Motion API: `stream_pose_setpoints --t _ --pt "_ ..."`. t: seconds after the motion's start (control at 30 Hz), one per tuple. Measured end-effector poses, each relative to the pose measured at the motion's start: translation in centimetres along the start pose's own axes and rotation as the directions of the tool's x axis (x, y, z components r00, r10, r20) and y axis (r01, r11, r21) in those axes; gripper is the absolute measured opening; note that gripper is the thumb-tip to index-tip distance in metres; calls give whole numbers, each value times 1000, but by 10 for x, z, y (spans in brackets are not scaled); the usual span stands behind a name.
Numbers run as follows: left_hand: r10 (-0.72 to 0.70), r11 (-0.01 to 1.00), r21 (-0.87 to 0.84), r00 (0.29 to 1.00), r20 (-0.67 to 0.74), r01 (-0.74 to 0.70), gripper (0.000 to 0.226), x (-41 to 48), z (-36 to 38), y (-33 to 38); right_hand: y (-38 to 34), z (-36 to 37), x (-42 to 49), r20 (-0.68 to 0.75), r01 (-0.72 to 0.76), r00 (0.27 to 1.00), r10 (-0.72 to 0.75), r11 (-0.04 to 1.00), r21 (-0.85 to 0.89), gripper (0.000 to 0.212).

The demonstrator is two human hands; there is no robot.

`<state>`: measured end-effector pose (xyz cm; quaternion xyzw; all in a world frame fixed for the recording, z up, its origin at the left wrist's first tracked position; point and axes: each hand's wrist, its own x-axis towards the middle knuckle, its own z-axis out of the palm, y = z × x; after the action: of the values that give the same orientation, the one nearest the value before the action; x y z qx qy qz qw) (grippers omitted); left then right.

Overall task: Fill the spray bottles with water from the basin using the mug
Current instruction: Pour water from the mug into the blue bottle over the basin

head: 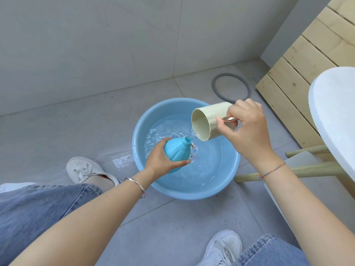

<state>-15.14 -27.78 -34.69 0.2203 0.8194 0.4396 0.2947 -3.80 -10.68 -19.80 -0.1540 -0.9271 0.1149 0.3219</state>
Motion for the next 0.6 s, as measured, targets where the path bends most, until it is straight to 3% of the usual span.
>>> stream_pose_setpoints --t 0.17,0.6 --pt "-6 1000 7 1000 -1 6 88 2 1 -2 -3 1 1 -6 87 996 -87 996 -31 39" --pt "-14 1000 7 1000 16 14 90 1 4 -3 -8 12 -3 38 335 942 -333 931 -146 28"
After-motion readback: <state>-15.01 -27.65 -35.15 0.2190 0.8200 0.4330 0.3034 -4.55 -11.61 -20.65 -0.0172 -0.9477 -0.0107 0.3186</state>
